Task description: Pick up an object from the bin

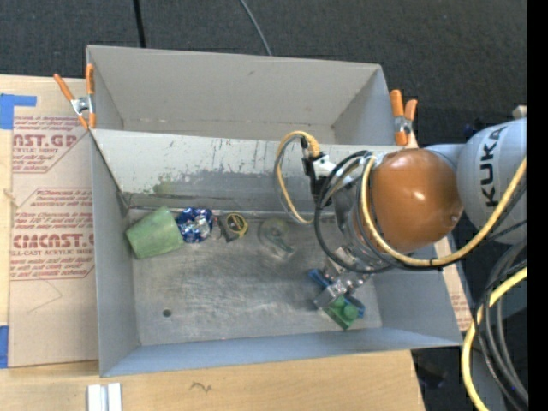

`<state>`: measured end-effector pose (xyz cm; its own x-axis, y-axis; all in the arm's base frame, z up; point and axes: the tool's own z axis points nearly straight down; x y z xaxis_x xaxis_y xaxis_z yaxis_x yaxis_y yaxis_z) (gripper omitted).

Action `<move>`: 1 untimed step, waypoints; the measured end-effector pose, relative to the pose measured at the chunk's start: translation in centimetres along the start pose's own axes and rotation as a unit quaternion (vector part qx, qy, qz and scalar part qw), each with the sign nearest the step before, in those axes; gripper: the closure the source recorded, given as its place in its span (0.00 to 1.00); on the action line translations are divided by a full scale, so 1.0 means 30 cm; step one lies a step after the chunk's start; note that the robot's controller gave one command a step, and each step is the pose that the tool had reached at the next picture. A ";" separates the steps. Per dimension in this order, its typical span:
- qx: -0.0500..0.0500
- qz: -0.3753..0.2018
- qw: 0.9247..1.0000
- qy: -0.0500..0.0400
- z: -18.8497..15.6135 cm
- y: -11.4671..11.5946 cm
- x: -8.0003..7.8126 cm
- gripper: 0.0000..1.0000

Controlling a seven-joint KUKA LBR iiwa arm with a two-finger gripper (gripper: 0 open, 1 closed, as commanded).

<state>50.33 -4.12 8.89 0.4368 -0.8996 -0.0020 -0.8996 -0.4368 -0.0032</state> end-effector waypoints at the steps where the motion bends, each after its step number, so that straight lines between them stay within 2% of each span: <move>1: 0.001 -0.020 1.000 0.002 -0.468 0.038 0.007 1.00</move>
Offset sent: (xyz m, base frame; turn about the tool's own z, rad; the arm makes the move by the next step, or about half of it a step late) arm -0.0106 -0.0083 0.1368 -0.0430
